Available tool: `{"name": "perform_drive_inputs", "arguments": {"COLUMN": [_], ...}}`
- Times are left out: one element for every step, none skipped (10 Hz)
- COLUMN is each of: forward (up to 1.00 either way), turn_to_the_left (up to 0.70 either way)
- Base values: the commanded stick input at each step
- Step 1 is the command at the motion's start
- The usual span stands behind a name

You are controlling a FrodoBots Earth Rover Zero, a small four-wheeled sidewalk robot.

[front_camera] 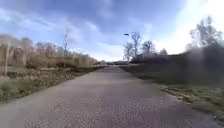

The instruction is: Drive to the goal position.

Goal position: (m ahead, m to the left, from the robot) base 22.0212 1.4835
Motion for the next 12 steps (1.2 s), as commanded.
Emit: {"name": "perform_drive_inputs", "arguments": {"forward": [1.00, 1.00, 1.00, 1.00, 1.00, 1.00, 1.00, 1.00, 1.00, 1.00, 1.00, 1.00], "turn_to_the_left": [0.00, 0.00, 0.00, 0.00, 0.00, 0.00, 0.00, 0.00, 0.00, 0.00, 0.00, 0.00]}}
